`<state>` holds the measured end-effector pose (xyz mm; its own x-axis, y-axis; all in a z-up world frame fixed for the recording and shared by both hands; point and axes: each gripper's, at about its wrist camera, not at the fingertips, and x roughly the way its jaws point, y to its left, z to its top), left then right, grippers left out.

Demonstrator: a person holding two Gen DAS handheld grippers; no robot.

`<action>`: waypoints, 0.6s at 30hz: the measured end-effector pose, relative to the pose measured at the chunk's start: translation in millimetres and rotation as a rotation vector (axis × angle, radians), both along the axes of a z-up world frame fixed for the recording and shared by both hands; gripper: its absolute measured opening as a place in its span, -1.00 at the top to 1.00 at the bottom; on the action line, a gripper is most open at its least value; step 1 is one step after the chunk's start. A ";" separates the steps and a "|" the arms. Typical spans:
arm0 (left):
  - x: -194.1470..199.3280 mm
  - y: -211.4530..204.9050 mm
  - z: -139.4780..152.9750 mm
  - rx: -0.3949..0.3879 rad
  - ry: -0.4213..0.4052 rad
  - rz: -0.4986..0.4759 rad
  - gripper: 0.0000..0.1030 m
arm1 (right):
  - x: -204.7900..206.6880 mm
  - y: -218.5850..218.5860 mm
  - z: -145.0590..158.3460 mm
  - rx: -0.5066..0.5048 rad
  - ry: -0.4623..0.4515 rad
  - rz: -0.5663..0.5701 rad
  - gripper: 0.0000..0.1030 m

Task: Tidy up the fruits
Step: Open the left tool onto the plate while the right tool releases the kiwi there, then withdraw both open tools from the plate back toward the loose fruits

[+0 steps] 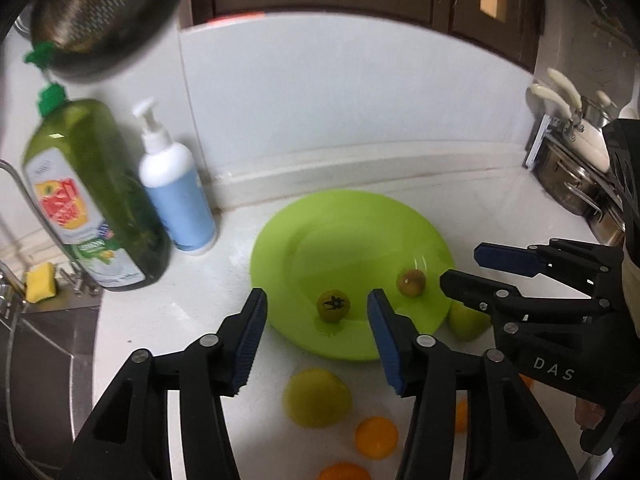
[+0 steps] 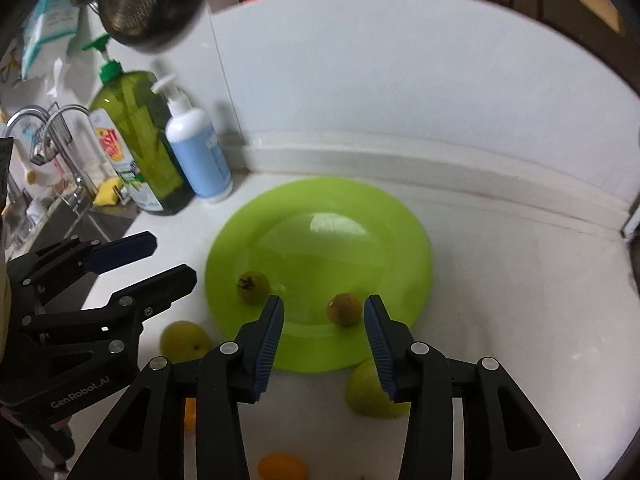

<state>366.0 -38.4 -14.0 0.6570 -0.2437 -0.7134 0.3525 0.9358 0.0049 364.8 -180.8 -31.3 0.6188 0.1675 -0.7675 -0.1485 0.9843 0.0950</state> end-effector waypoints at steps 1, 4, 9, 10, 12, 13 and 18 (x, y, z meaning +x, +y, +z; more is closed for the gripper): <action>-6.6 1.4 3.8 -0.001 -0.014 0.001 -0.04 | -7.1 0.8 4.5 -0.001 -0.018 -0.007 0.16; -23.8 4.2 15.2 -0.009 -0.055 -0.002 -0.10 | -27.1 3.8 16.8 -0.009 -0.070 -0.024 0.12; -53.0 10.8 30.7 -0.014 -0.119 -0.019 -0.17 | -60.6 3.9 35.5 -0.029 -0.152 -0.060 -0.04; -58.7 11.8 32.9 -0.015 -0.129 -0.023 -0.19 | -66.7 3.8 38.3 -0.030 -0.162 -0.065 -0.06; -70.4 11.8 37.0 -0.018 -0.145 -0.030 -0.22 | -81.0 2.6 44.2 -0.031 -0.185 -0.081 -0.17; -75.3 11.8 38.5 -0.018 -0.151 -0.034 -0.24 | -87.4 2.7 46.0 -0.033 -0.193 -0.089 -0.20; -102.3 12.5 43.8 -0.019 -0.185 -0.059 -0.34 | -118.5 -2.5 53.1 -0.016 -0.215 -0.150 -0.29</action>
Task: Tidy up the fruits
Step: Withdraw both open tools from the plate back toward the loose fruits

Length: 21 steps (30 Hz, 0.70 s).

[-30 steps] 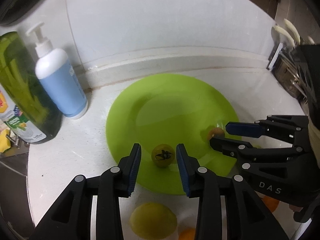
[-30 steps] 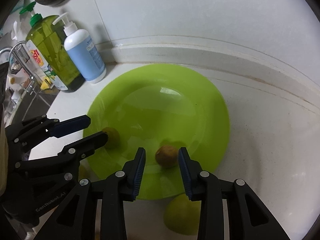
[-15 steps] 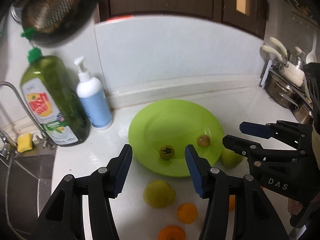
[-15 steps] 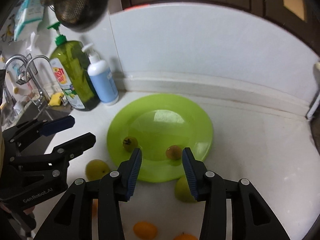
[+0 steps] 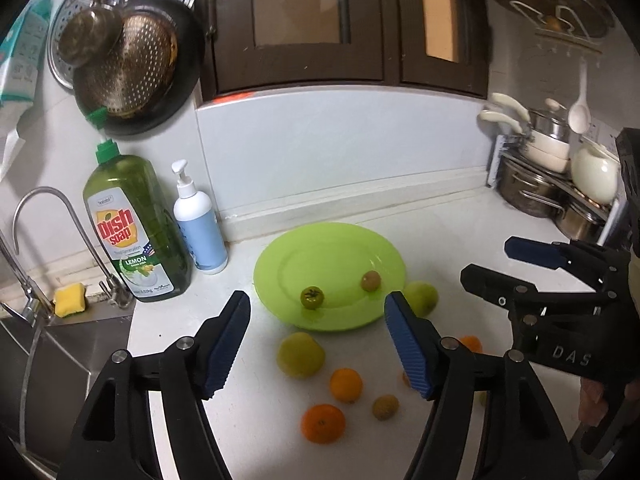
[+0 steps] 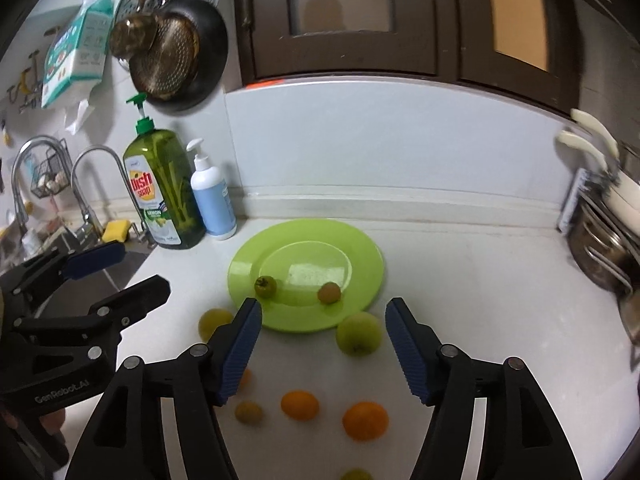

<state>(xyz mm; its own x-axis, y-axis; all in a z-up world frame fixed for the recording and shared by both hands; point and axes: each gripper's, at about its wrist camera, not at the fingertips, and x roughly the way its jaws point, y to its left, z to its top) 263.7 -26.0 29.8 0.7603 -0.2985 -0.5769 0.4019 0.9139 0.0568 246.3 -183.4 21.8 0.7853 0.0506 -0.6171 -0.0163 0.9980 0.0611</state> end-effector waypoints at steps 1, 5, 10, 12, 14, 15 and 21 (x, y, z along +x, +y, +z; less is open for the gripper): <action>-4.4 -0.6 0.0 0.008 -0.008 -0.006 -0.36 | -5.5 -1.3 0.5 0.001 -0.003 -0.011 -0.30; -24.0 -3.6 -1.2 0.031 -0.040 -0.039 -0.41 | -26.8 -4.5 -0.1 -0.006 -0.011 -0.056 -0.30; -39.8 -6.4 -7.6 0.050 -0.049 -0.084 -0.44 | -48.0 -7.2 -6.6 -0.008 -0.002 -0.102 -0.30; -44.1 -6.8 -11.3 0.048 -0.044 -0.092 -0.44 | -54.1 -6.2 -10.4 -0.008 0.009 -0.113 -0.30; -47.8 -7.4 -16.4 0.049 -0.034 -0.109 -0.45 | -60.1 -5.6 -14.2 -0.005 0.019 -0.126 -0.30; -49.2 -8.0 -19.2 0.054 -0.031 -0.116 -0.45 | -63.6 -5.7 -16.5 -0.006 0.024 -0.133 -0.30; -56.7 -12.7 -40.2 0.098 -0.014 -0.166 -0.45 | -79.1 -4.8 -33.4 -0.014 0.058 -0.181 -0.30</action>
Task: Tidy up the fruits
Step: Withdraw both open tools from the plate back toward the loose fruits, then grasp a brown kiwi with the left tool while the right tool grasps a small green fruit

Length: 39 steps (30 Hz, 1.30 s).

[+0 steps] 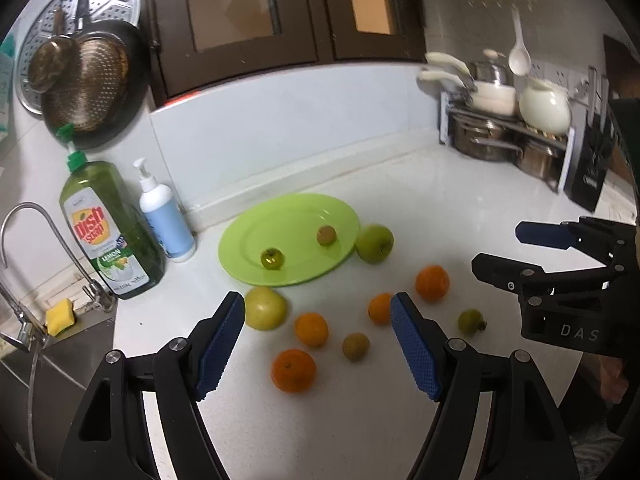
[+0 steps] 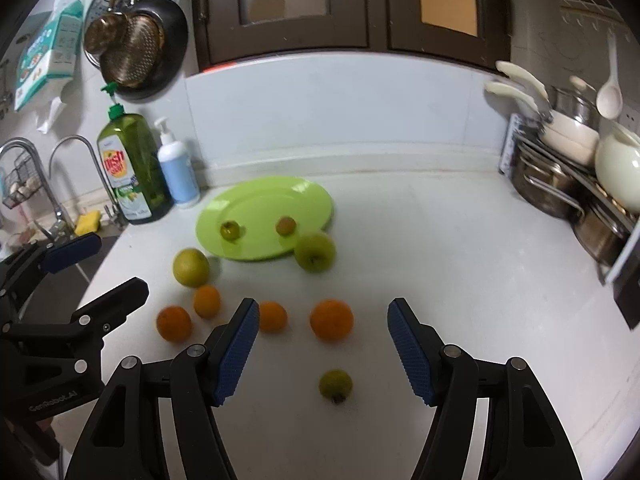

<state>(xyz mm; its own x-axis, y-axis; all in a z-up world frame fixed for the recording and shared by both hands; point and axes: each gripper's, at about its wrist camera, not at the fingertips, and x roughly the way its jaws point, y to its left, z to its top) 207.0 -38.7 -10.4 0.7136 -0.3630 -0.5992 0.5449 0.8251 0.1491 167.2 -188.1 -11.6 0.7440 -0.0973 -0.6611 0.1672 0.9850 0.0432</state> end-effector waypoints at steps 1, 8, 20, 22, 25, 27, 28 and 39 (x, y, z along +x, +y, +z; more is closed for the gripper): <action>-0.8 -1.2 -4.3 0.012 0.002 -0.008 -0.45 | -1.5 0.0 -3.1 -0.001 0.008 -0.005 -0.30; -3.0 -9.5 -30.7 0.061 0.038 -0.056 -0.44 | -8.5 -1.8 -30.1 0.041 0.081 -0.037 -0.30; 11.1 -27.3 -70.3 0.118 0.108 -0.112 -0.34 | -2.8 -9.8 -69.4 0.110 0.186 -0.098 -0.30; 12.9 -31.0 -76.3 0.133 0.103 -0.120 -0.26 | -0.9 -11.3 -74.9 0.116 0.201 -0.105 -0.30; 16.8 -35.8 -82.4 0.146 0.105 -0.125 -0.19 | 1.4 -12.5 -79.9 0.127 0.210 -0.112 -0.29; 20.2 -37.8 -84.9 0.149 0.109 -0.121 -0.13 | 3.2 -13.2 -82.4 0.133 0.213 -0.113 -0.20; 21.9 -38.4 -85.9 0.147 0.112 -0.120 -0.09 | 3.8 -12.9 -83.3 0.133 0.215 -0.113 -0.18; 33.7 -44.0 -100.4 0.158 0.170 -0.124 0.25 | 10.6 -12.1 -88.4 0.127 0.233 -0.124 0.11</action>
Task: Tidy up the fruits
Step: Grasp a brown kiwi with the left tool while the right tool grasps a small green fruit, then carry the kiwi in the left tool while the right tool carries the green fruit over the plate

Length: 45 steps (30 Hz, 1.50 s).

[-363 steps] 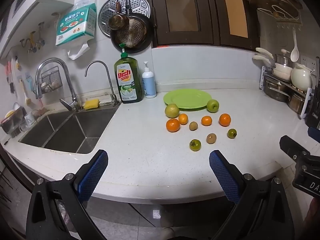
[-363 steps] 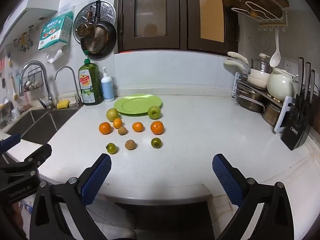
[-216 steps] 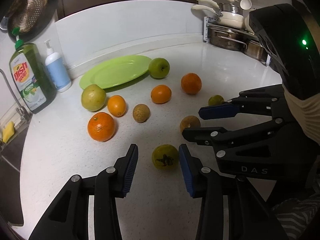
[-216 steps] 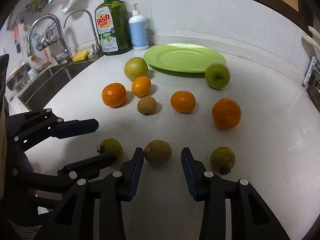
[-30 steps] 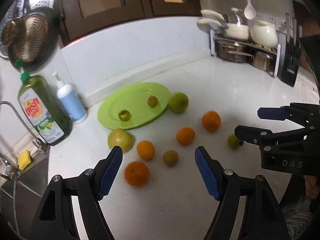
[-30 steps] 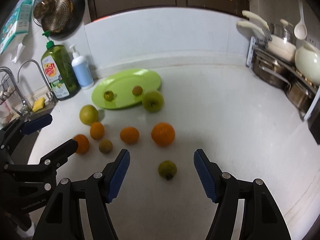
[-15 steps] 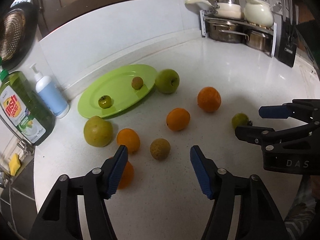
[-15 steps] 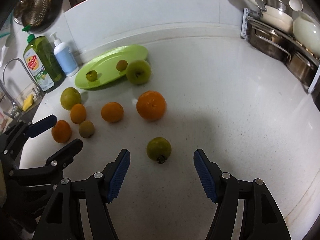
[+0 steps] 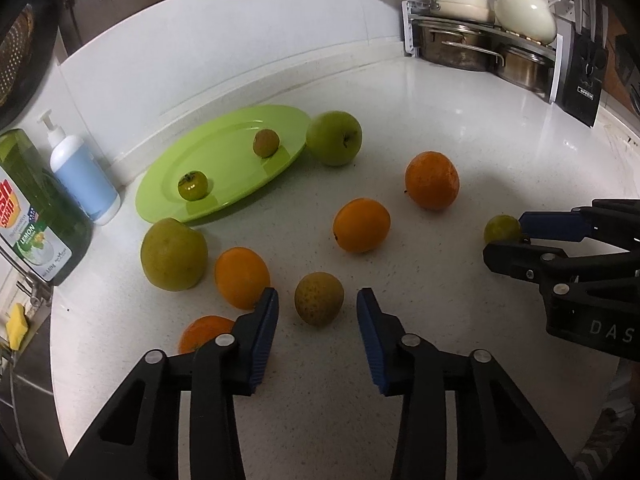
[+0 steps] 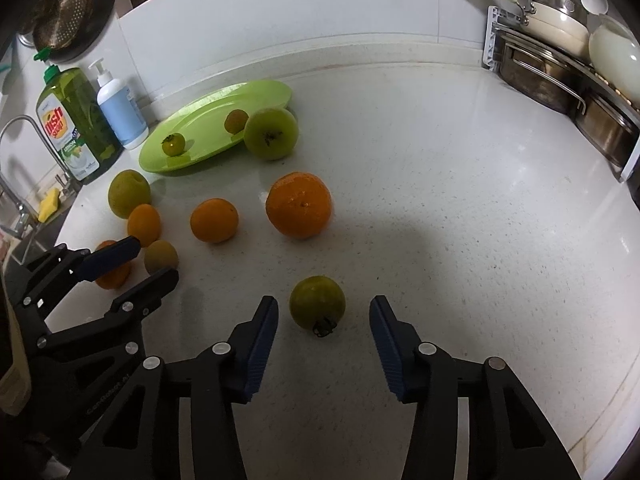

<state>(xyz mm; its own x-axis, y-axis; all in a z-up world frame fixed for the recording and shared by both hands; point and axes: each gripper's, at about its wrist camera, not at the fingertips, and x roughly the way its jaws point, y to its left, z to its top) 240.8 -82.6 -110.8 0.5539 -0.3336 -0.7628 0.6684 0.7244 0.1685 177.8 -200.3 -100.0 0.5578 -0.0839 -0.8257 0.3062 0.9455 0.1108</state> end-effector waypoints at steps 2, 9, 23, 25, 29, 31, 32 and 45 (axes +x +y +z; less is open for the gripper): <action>1.3 -0.7 -1.5 0.004 0.007 0.002 0.25 | 1.3 -0.7 -1.2 0.003 0.004 0.002 0.17; 5.4 -1.6 -4.1 0.006 0.019 0.004 0.37 | 4.5 0.9 -1.9 -0.005 0.007 0.013 0.34; 1.9 -2.0 5.4 -0.026 0.034 0.001 0.49 | 2.5 5.5 2.4 -0.016 -0.008 0.041 0.42; 0.2 -1.4 9.0 -0.032 0.028 0.001 0.49 | 1.8 5.6 4.4 -0.017 -0.013 0.044 0.42; -4.4 -0.2 18.1 -0.050 0.016 0.004 0.49 | 0.5 6.0 9.3 -0.018 -0.026 0.053 0.42; -6.2 0.6 22.8 -0.057 0.008 0.011 0.49 | -0.2 6.6 12.8 -0.020 -0.036 0.060 0.42; -7.5 1.4 25.6 -0.062 0.003 0.014 0.49 | -0.5 7.0 14.8 -0.020 -0.041 0.065 0.42; -20.3 17.9 64.2 -0.125 -0.053 0.092 0.49 | -2.0 18.2 52.9 -0.034 -0.143 0.160 0.42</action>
